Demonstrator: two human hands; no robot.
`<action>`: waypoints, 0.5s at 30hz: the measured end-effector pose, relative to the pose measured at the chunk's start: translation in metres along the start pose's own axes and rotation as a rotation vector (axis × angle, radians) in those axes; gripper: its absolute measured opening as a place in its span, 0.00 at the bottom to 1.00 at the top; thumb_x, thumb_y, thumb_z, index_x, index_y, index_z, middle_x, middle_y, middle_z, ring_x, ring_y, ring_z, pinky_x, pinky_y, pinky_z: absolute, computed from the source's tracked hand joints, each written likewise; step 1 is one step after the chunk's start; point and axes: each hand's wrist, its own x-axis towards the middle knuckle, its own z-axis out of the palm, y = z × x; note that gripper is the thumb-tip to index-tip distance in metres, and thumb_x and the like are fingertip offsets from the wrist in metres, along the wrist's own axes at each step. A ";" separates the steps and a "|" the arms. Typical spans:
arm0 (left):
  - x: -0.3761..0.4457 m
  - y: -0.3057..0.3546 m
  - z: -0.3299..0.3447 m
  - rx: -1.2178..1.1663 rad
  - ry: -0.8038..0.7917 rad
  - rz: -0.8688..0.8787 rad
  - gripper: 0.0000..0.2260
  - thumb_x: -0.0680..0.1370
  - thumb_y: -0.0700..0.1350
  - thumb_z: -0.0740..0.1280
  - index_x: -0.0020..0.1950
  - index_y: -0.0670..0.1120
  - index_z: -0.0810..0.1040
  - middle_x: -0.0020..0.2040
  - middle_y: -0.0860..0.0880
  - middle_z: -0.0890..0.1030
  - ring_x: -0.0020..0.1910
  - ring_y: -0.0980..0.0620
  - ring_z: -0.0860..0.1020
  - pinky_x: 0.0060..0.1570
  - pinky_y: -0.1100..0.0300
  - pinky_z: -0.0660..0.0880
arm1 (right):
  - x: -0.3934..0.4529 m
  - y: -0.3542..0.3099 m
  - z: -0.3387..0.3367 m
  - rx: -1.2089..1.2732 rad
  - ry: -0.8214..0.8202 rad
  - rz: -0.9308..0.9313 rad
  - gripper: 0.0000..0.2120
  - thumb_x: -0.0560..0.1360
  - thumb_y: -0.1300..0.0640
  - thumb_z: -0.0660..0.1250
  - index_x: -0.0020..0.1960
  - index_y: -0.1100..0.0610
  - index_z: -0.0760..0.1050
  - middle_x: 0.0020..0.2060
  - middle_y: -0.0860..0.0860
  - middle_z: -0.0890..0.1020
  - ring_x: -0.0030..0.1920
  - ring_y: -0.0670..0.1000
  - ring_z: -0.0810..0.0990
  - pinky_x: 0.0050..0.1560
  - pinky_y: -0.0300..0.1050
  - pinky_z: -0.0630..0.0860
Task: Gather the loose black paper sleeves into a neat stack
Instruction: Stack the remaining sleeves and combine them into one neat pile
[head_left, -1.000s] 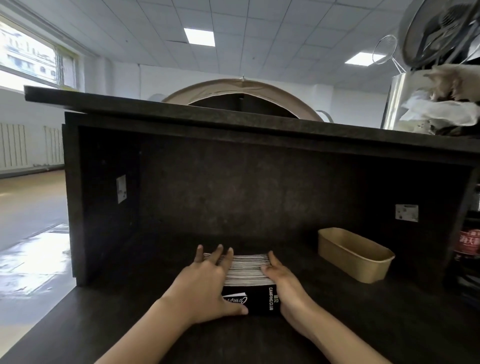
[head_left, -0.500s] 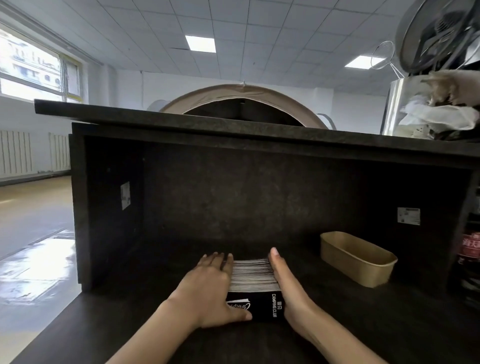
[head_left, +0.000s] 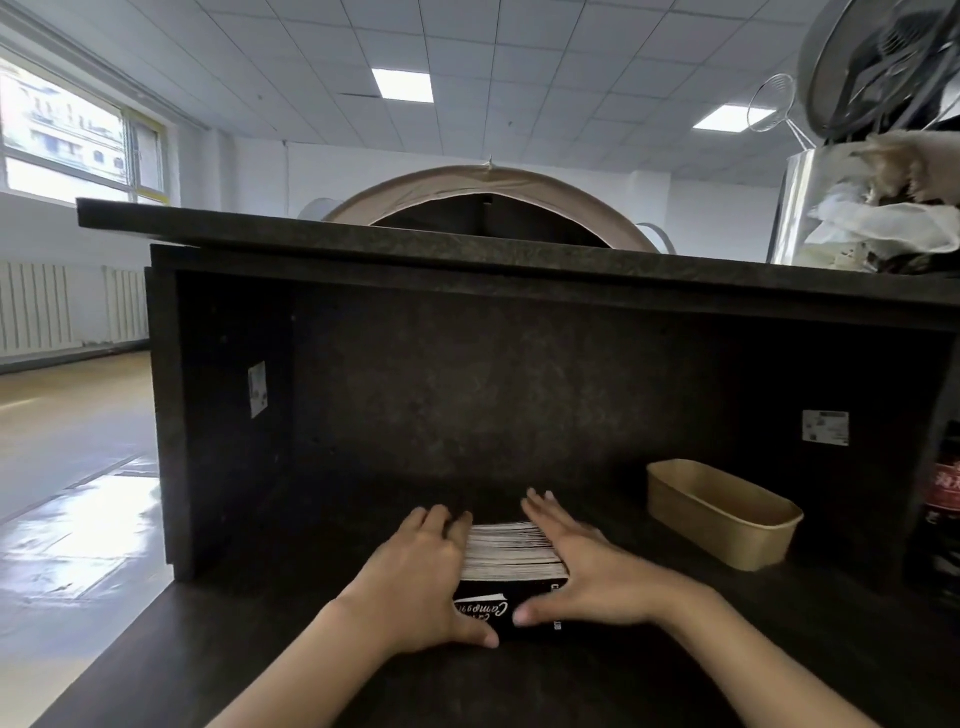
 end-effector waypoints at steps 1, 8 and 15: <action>0.002 -0.001 0.000 0.024 -0.006 0.004 0.51 0.66 0.70 0.69 0.78 0.44 0.53 0.72 0.47 0.63 0.71 0.46 0.61 0.73 0.55 0.61 | 0.003 0.001 -0.002 -0.072 -0.026 0.007 0.55 0.69 0.39 0.72 0.79 0.51 0.37 0.74 0.41 0.42 0.77 0.45 0.38 0.77 0.46 0.43; 0.016 -0.010 -0.002 0.088 -0.017 0.073 0.43 0.63 0.73 0.68 0.68 0.48 0.65 0.63 0.50 0.72 0.62 0.48 0.71 0.66 0.55 0.67 | 0.014 0.005 0.001 0.003 0.022 -0.009 0.38 0.62 0.42 0.77 0.67 0.45 0.63 0.61 0.43 0.71 0.62 0.43 0.71 0.66 0.43 0.70; 0.012 -0.041 0.005 -0.361 -0.008 0.051 0.38 0.58 0.68 0.75 0.65 0.59 0.67 0.57 0.62 0.71 0.56 0.63 0.71 0.61 0.64 0.70 | 0.011 0.016 0.015 0.170 0.147 -0.057 0.31 0.59 0.43 0.79 0.56 0.42 0.68 0.53 0.41 0.77 0.55 0.39 0.76 0.58 0.39 0.75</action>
